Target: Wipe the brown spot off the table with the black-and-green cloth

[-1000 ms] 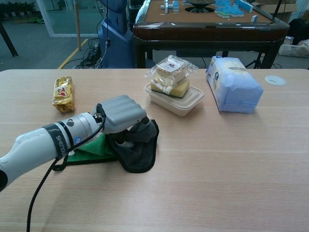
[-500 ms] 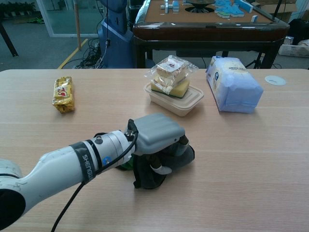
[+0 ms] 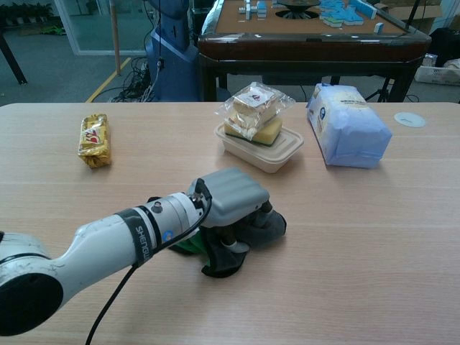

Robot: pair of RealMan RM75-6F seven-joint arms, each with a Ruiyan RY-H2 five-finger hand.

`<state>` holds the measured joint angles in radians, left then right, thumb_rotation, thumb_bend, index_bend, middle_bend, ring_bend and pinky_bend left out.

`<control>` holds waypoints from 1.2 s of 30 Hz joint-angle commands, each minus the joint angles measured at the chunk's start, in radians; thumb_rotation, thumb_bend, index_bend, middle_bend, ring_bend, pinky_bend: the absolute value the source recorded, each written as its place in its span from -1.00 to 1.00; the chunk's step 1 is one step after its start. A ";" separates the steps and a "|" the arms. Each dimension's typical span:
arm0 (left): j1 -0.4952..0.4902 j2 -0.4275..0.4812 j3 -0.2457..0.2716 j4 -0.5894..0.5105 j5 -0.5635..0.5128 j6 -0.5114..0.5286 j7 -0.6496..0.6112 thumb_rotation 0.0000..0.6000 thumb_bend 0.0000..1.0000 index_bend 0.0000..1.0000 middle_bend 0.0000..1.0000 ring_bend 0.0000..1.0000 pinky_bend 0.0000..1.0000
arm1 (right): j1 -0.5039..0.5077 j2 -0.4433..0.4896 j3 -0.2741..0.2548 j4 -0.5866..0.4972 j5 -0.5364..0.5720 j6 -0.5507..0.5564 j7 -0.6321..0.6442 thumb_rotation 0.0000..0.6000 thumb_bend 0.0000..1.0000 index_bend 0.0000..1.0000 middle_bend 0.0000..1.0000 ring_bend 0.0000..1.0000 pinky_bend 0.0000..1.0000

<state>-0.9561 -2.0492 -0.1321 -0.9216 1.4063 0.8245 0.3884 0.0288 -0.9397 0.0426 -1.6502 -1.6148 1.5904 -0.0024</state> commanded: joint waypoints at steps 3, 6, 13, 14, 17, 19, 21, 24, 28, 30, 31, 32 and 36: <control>0.004 0.006 -0.010 0.044 -0.008 0.014 0.000 1.00 -0.55 0.03 0.12 0.16 0.81 | 0.001 0.000 0.001 -0.003 -0.005 0.003 -0.003 1.00 -0.50 -0.27 -0.28 -0.37 -0.42; 0.009 0.017 -0.013 0.063 -0.017 0.015 0.007 1.00 -0.55 0.03 0.12 0.16 0.81 | 0.002 0.002 0.002 -0.008 -0.007 0.002 -0.007 1.00 -0.50 -0.27 -0.28 -0.37 -0.42; 0.031 0.058 -0.013 0.110 -0.035 0.025 0.025 1.00 -0.55 0.03 0.12 0.16 0.81 | -0.001 0.007 0.002 -0.021 -0.014 0.012 -0.017 1.00 -0.50 -0.27 -0.28 -0.37 -0.42; 0.036 0.066 -0.015 0.114 -0.040 0.025 0.025 1.00 -0.55 0.03 0.12 0.16 0.81 | -0.002 0.007 0.002 -0.022 -0.016 0.014 -0.017 1.00 -0.50 -0.27 -0.28 -0.37 -0.42; 0.056 0.098 -0.016 0.116 -0.055 0.029 0.020 1.00 -0.55 0.03 0.12 0.16 0.81 | -0.005 0.009 0.003 -0.025 -0.019 0.022 -0.018 1.00 -0.50 -0.27 -0.28 -0.37 -0.42; 0.073 0.129 -0.012 0.101 -0.058 0.041 0.011 1.00 -0.55 0.03 0.12 0.16 0.81 | -0.006 0.009 0.003 -0.025 -0.023 0.027 -0.018 1.00 -0.50 -0.27 -0.28 -0.37 -0.42; 0.092 0.163 -0.008 0.075 -0.056 0.060 -0.004 1.00 -0.55 0.03 0.12 0.16 0.81 | -0.006 0.008 0.004 -0.024 -0.024 0.028 -0.017 1.00 -0.50 -0.27 -0.28 -0.37 -0.42; 0.117 0.214 -0.005 0.029 -0.053 0.088 -0.022 1.00 -0.55 0.03 0.12 0.16 0.81 | -0.004 0.007 0.005 -0.021 -0.026 0.027 -0.015 1.00 -0.50 -0.27 -0.28 -0.37 -0.42; 0.144 0.271 -0.012 -0.044 -0.070 0.106 -0.049 1.00 -0.55 0.01 0.10 0.15 0.80 | 0.001 0.003 0.006 -0.016 -0.025 0.020 -0.010 1.00 -0.50 -0.27 -0.28 -0.37 -0.42; 0.154 0.291 -0.023 -0.082 -0.095 0.099 -0.050 1.00 -0.55 -0.15 -0.04 0.06 0.73 | 0.004 0.001 0.006 -0.015 -0.025 0.015 -0.009 1.00 -0.50 -0.27 -0.28 -0.37 -0.42; 0.160 0.304 -0.031 -0.113 -0.121 0.086 -0.043 1.00 -0.55 -0.32 -0.20 -0.06 0.62 | 0.006 0.000 0.007 -0.014 -0.026 0.012 -0.008 1.00 -0.50 -0.27 -0.28 -0.37 -0.42; 0.163 0.316 -0.037 -0.138 -0.144 0.074 -0.033 1.00 -0.55 -0.49 -0.35 -0.19 0.49 | 0.008 -0.001 0.007 -0.014 -0.027 0.011 -0.008 1.00 -0.50 -0.27 -0.28 -0.37 -0.42; 0.176 0.379 -0.067 -0.273 -0.257 0.030 0.016 1.00 -0.61 -0.99 -0.91 -0.81 -0.12 | 0.010 0.000 0.009 -0.015 -0.027 0.009 -0.009 1.00 -0.50 -0.27 -0.27 -0.37 -0.42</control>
<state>-0.7956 -1.7204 -0.1734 -1.1076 1.2266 0.8884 0.3710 0.0392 -0.9395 0.0512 -1.6650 -1.6423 1.5998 -0.0111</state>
